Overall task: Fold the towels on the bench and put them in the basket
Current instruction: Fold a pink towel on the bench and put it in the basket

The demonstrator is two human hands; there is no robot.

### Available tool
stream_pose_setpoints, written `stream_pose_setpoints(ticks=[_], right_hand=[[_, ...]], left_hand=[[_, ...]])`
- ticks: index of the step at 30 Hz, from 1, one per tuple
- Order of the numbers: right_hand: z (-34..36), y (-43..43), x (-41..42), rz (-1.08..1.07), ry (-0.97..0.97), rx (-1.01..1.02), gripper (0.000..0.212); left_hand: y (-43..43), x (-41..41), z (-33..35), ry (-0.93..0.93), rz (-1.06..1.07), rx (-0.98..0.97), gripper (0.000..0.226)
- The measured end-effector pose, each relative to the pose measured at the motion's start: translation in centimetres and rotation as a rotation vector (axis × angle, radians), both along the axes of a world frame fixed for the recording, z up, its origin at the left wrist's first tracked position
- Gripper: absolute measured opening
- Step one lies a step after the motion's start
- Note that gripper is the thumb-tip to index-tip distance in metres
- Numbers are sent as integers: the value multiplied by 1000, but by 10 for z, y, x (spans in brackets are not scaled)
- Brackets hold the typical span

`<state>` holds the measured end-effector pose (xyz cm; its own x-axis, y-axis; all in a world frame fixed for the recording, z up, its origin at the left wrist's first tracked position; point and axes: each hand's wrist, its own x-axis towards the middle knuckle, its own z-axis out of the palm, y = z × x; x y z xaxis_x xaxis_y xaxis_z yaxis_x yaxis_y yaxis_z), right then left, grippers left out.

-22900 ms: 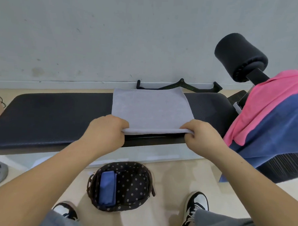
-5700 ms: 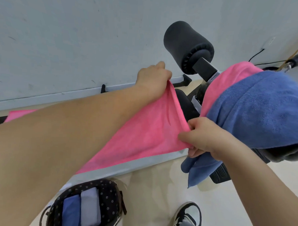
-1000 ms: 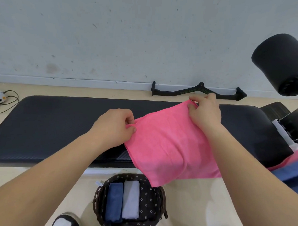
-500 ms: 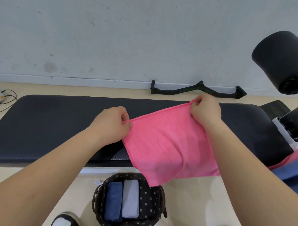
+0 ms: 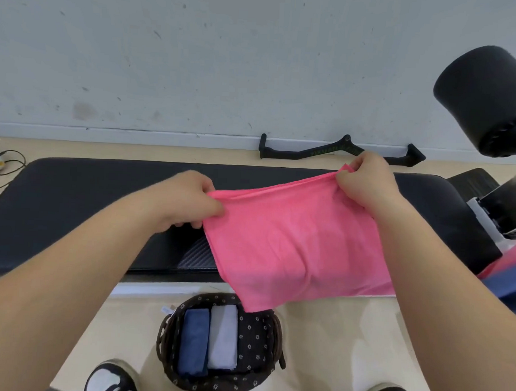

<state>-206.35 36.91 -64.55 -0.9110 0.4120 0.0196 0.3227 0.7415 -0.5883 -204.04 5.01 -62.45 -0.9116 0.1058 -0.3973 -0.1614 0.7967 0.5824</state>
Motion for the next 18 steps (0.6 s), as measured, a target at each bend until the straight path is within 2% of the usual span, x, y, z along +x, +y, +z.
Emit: stream_pose_setpoints(ticks=[4, 6, 8, 10, 12, 13, 15, 18], right_hand=[[7, 17, 7, -96, 58, 42, 9], [6, 20, 8, -142, 118, -2, 6], [1, 20, 7, -182, 170, -164, 2], [-3, 15, 8, -233, 166, -394, 10], [-7, 12, 9, -239, 194, -536, 20], [-8, 11, 11, -212, 214, -531, 23], [-8, 13, 15, -129, 244, -380, 28], [-1, 16, 26, -8, 275, -104, 30]], left_hand=[[10, -19, -2, 171, 189, 166, 3], [22, -27, -3, 231, 291, 289, 4], [32, -35, -7, 230, 371, 423, 12], [37, -41, -19, 239, 412, 497, 16], [38, -43, -29, 297, 357, 465, 29], [39, -39, -29, 333, 300, 400, 39], [38, -29, -27, 422, 159, 263, 51], [33, -6, -26, 612, -81, 49, 39]])
